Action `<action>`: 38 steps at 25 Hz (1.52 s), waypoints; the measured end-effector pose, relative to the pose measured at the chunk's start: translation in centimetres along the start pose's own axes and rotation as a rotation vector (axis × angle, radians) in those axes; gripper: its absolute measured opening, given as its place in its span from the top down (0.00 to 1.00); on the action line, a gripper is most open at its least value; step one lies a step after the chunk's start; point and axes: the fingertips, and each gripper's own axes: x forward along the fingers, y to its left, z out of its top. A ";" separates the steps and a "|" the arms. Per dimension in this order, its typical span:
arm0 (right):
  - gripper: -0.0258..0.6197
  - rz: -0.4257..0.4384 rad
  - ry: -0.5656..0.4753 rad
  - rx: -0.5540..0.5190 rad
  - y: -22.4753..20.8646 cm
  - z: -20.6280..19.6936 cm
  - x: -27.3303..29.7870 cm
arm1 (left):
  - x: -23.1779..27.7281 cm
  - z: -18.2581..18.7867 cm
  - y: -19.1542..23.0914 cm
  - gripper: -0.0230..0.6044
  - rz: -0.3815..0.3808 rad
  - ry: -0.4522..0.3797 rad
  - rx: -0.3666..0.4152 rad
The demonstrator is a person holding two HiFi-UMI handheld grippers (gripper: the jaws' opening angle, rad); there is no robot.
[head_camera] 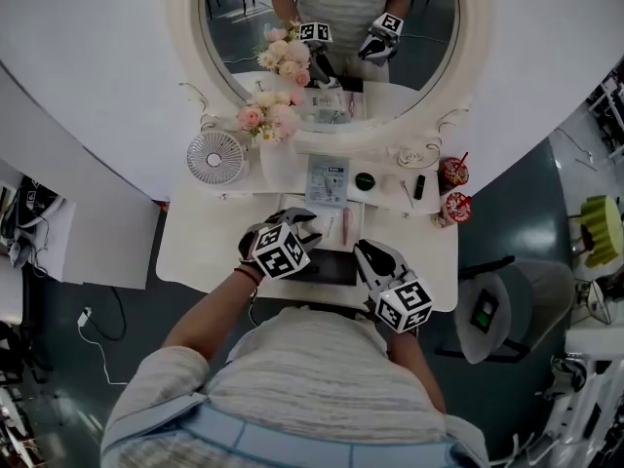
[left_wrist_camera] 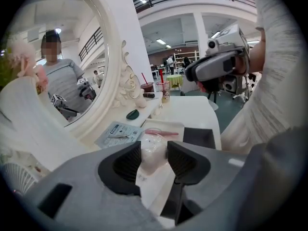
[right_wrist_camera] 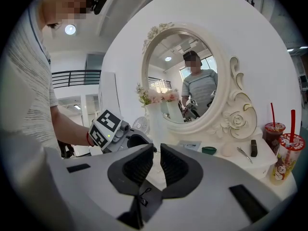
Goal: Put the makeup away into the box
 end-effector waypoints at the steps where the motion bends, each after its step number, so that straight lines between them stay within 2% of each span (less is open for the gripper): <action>1: 0.94 0.005 0.001 0.000 0.1 0.0 0.1 | -0.3 -0.3 -0.3 0.67 0.004 0.001 -0.010; 9: 0.94 0.056 0.028 -0.013 1.5 -0.4 1.4 | -2.0 -2.3 -2.8 0.67 -0.001 0.013 -0.068; 20: 0.94 0.093 0.059 -0.022 2.7 -1.0 2.1 | -1.8 -6.3 -6.0 0.67 -0.026 0.056 -0.167; 35: 0.94 0.101 0.071 -0.034 3.3 -1.1 2.2 | -1.0 -9.6 -6.3 0.67 -0.033 0.097 -0.209; 38: 0.94 0.096 0.070 -0.032 3.2 -1.2 2.1 | -0.8 -9.7 -6.2 0.64 -0.034 0.094 -0.212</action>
